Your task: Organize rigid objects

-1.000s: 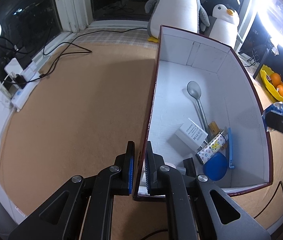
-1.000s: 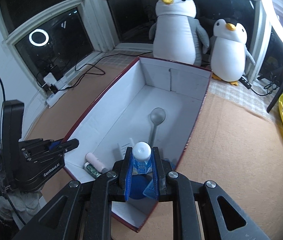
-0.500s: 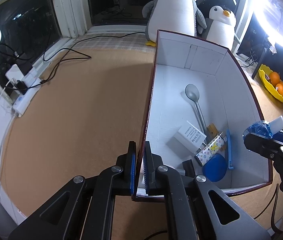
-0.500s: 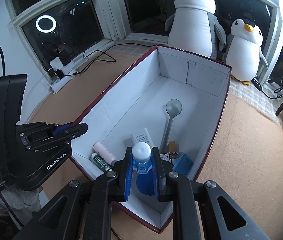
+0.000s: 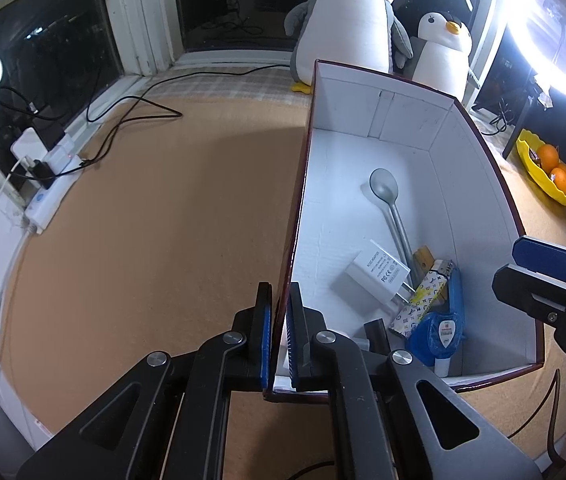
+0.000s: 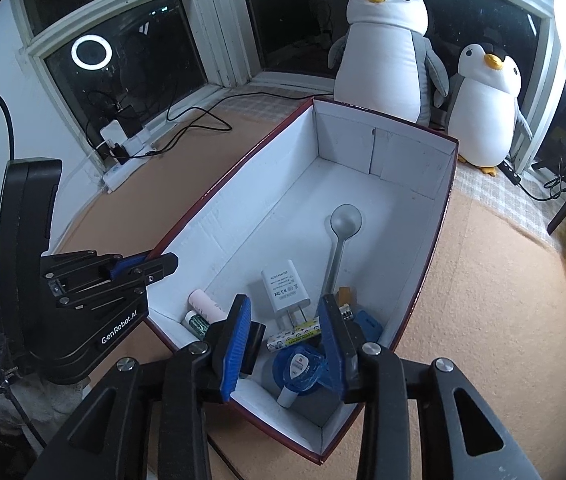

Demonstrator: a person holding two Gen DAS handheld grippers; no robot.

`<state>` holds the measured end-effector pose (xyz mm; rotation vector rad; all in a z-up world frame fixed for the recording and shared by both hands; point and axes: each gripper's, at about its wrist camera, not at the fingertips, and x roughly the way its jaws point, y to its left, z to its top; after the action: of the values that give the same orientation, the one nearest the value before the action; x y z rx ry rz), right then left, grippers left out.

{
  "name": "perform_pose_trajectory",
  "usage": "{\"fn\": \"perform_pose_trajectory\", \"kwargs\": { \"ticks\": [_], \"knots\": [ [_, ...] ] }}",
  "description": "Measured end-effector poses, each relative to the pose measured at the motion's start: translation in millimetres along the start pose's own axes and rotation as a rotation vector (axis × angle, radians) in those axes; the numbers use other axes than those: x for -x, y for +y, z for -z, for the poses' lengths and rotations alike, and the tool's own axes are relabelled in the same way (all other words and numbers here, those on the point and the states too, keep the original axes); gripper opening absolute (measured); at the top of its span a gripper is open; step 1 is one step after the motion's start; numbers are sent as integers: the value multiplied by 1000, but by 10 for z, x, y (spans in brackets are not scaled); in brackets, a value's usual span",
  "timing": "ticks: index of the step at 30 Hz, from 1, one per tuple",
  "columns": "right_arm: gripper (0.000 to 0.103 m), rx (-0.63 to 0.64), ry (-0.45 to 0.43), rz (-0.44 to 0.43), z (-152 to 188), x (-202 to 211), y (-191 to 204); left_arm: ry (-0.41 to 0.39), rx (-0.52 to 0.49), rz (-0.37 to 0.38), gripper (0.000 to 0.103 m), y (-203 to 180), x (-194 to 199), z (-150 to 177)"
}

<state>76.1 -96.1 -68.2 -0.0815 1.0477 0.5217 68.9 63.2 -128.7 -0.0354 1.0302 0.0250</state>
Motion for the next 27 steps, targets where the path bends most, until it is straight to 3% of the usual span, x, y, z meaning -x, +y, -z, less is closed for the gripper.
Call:
{"fn": "perform_pose_trajectory", "kwargs": {
  "ticks": [20, 24, 27],
  "knots": [
    [33, -32, -38, 17, 61, 178, -138, -20, -8, -7, 7, 10, 54, -3],
    [41, -58, -63, 36, 102, 296, -252, -59, -17, -24, 13, 11, 150, -31],
    [41, -74, -73, 52, 118, 358, -323, -68, -14, -27, 14, 15, 193, -46]
  ]
}}
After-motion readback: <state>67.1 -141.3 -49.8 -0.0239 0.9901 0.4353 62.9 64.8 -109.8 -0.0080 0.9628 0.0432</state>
